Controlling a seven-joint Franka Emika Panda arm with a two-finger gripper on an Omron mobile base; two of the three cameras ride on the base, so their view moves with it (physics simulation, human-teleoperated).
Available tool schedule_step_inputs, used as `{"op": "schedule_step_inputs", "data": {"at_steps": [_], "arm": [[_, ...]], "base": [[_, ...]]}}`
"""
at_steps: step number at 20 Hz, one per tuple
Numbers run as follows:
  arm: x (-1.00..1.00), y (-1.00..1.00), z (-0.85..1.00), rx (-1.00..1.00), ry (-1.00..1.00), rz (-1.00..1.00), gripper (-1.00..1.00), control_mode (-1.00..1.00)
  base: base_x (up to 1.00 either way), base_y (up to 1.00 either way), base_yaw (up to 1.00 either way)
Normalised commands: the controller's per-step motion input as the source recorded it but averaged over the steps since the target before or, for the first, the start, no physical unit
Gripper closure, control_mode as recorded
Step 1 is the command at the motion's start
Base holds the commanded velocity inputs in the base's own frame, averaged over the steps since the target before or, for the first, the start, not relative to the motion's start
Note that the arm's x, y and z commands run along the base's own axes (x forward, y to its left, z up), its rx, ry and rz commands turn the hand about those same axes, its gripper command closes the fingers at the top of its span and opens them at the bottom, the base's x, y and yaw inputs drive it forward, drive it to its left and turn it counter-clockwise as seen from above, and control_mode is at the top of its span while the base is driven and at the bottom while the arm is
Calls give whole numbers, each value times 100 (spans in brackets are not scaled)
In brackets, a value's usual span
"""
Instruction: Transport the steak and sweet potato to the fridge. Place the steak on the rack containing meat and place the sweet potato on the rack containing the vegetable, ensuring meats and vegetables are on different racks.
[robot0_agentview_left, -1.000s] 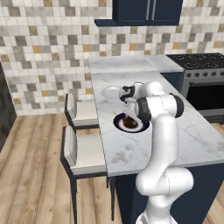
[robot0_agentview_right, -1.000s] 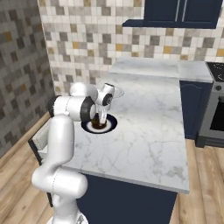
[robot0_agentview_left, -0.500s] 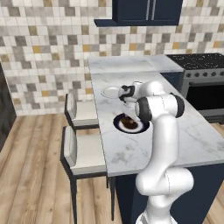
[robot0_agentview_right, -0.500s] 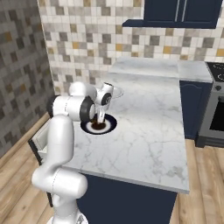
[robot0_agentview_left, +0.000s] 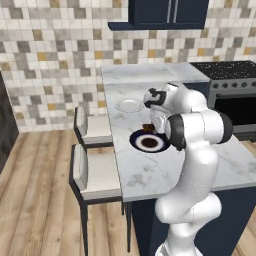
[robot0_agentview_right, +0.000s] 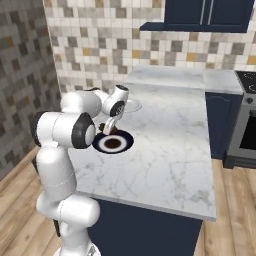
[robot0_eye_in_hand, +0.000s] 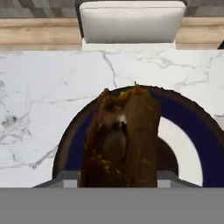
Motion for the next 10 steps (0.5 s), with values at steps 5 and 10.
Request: {"op": "schedule_step_inputs", "data": {"at_steps": [5, 10], "arm": [[-95, 1, 69, 0, -4, -43, 100, -100], [-62, 0, 63, 0, -2, -64, 100, -100]], "base": [[0, 0, 0], [0, 0, 0]]}}
